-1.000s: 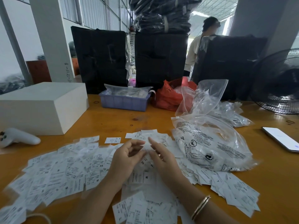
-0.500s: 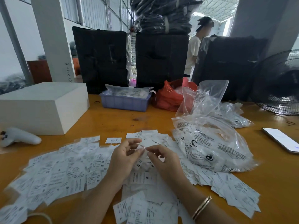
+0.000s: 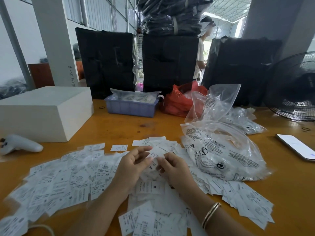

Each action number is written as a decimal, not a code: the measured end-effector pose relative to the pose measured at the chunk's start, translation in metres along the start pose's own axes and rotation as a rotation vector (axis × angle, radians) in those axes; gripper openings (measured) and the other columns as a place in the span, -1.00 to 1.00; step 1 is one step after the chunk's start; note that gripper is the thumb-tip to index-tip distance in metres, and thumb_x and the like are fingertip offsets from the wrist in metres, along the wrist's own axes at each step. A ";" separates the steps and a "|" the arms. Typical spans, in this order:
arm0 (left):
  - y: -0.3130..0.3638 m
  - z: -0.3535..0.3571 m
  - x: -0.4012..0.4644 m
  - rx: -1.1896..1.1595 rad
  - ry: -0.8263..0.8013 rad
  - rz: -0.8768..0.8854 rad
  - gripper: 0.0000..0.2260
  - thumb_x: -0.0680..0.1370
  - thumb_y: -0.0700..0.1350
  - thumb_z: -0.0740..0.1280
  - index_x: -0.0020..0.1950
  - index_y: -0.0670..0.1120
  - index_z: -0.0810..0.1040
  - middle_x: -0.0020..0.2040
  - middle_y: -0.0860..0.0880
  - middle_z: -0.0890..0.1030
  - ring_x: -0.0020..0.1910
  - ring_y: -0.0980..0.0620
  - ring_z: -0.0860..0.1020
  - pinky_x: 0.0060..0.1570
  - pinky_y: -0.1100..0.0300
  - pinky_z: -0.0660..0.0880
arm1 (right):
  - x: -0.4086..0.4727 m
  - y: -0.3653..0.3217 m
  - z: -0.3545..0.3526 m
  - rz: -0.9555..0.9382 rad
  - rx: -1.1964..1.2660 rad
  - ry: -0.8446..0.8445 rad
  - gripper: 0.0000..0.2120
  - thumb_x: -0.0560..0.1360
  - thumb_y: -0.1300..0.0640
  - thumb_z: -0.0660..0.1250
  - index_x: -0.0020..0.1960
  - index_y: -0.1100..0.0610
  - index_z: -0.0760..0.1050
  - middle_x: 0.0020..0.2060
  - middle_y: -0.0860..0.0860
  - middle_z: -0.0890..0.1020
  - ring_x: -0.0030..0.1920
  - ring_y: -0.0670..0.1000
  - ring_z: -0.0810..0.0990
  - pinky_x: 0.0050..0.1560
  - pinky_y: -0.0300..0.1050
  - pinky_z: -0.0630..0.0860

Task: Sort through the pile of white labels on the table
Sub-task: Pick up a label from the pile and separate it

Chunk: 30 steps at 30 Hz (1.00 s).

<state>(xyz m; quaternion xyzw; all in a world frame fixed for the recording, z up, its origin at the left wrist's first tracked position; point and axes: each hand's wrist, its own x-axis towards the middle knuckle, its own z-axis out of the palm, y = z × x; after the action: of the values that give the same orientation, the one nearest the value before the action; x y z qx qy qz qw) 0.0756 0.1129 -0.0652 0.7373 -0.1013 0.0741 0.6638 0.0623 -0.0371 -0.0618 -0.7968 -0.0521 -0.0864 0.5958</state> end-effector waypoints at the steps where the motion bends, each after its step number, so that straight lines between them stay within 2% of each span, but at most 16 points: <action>1: 0.000 0.000 0.000 -0.014 0.009 -0.006 -0.77 0.50 -0.13 0.41 0.04 0.19 0.61 -0.10 0.21 0.65 -0.04 0.35 0.56 -0.20 0.48 0.49 | 0.000 0.000 0.000 0.003 0.022 0.022 -0.78 0.55 0.07 0.31 -0.27 0.04 0.54 -0.40 -0.11 0.62 -0.40 -0.22 0.52 -0.40 -0.38 0.40; 3: 0.000 0.000 0.002 -0.037 0.026 -0.020 -0.78 0.48 -0.15 0.42 0.01 0.16 0.62 -0.13 0.19 0.65 -0.08 0.26 0.60 -0.23 0.44 0.51 | 0.001 0.001 -0.002 0.032 0.112 0.103 -0.76 0.55 0.07 0.29 -0.27 0.04 0.58 -0.39 -0.11 0.63 -0.38 -0.20 0.55 -0.38 -0.32 0.45; 6: -0.001 0.001 0.002 -0.039 0.033 -0.023 -0.80 0.49 -0.19 0.40 0.03 0.10 0.59 -0.15 0.12 0.67 -0.14 0.16 0.64 -0.23 0.40 0.53 | 0.002 0.002 -0.009 0.091 0.388 0.218 -0.80 0.55 0.10 0.31 -0.21 0.13 0.60 -0.35 -0.03 0.64 -0.34 -0.10 0.58 -0.28 -0.29 0.53; 9: -0.001 0.001 0.002 -0.035 0.034 -0.016 -0.82 0.50 -0.19 0.39 0.03 0.05 0.58 -0.17 0.11 0.68 -0.17 0.17 0.65 -0.24 0.42 0.52 | 0.003 0.000 -0.015 0.089 0.602 0.230 -0.90 0.53 0.21 0.32 -0.15 0.18 0.57 -0.29 0.07 0.66 -0.32 -0.03 0.61 -0.25 -0.27 0.55; 11: -0.001 0.002 0.003 -0.047 0.034 -0.016 -0.82 0.50 -0.22 0.38 0.04 0.03 0.58 -0.16 0.10 0.69 -0.16 0.16 0.66 -0.23 0.41 0.53 | 0.004 0.000 -0.014 0.096 0.604 0.199 -0.96 0.52 0.22 0.33 -0.07 0.19 0.55 -0.23 0.10 0.69 -0.27 0.00 0.64 -0.22 -0.25 0.55; 13: -0.001 0.003 0.003 -0.057 0.043 -0.013 -0.82 0.52 -0.23 0.37 0.03 0.02 0.58 -0.15 0.09 0.69 -0.14 0.15 0.66 -0.23 0.40 0.53 | 0.004 0.000 -0.011 0.110 0.559 0.160 -0.93 0.52 0.21 0.34 -0.03 0.20 0.52 -0.20 0.10 0.71 -0.23 0.01 0.67 -0.20 -0.24 0.56; 18: -0.001 0.003 0.003 -0.041 0.059 0.005 -0.84 0.53 -0.22 0.35 0.00 0.04 0.58 -0.16 0.12 0.69 -0.15 0.16 0.66 -0.25 0.39 0.54 | 0.001 -0.001 -0.005 0.107 0.440 0.059 -0.86 0.53 0.13 0.34 -0.09 0.21 0.54 -0.21 0.09 0.71 -0.22 0.00 0.68 -0.24 -0.26 0.55; 22: 0.000 0.004 0.004 -0.037 0.067 0.007 -0.84 0.52 -0.22 0.35 -0.02 0.05 0.57 -0.17 0.13 0.69 -0.16 0.16 0.66 -0.26 0.39 0.54 | -0.002 0.000 -0.003 0.074 0.359 0.055 -0.83 0.52 0.14 0.34 -0.07 0.27 0.54 -0.24 0.08 0.70 -0.25 -0.04 0.67 -0.27 -0.32 0.51; 27: 0.000 0.003 0.003 -0.035 0.059 0.007 -0.85 0.52 -0.20 0.36 -0.01 0.05 0.59 -0.15 0.13 0.69 -0.15 0.18 0.66 -0.24 0.38 0.54 | -0.001 0.000 -0.005 0.070 0.404 0.056 -0.91 0.52 0.19 0.32 -0.12 0.20 0.54 -0.19 0.11 0.70 -0.23 -0.01 0.66 -0.17 -0.19 0.53; 30: 0.000 0.004 0.002 -0.008 0.036 0.003 -0.83 0.51 -0.20 0.37 0.00 0.08 0.59 -0.15 0.19 0.68 -0.15 0.21 0.64 -0.22 0.41 0.53 | -0.002 0.001 -0.005 0.051 0.417 0.035 -0.93 0.52 0.22 0.32 -0.08 0.22 0.55 -0.19 0.08 0.69 -0.22 -0.02 0.64 -0.18 -0.18 0.52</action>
<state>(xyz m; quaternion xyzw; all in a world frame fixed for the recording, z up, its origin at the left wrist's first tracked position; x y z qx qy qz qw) 0.0779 0.1087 -0.0654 0.7329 -0.0907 0.0878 0.6685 0.0604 -0.0426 -0.0618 -0.6557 -0.0384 -0.0725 0.7505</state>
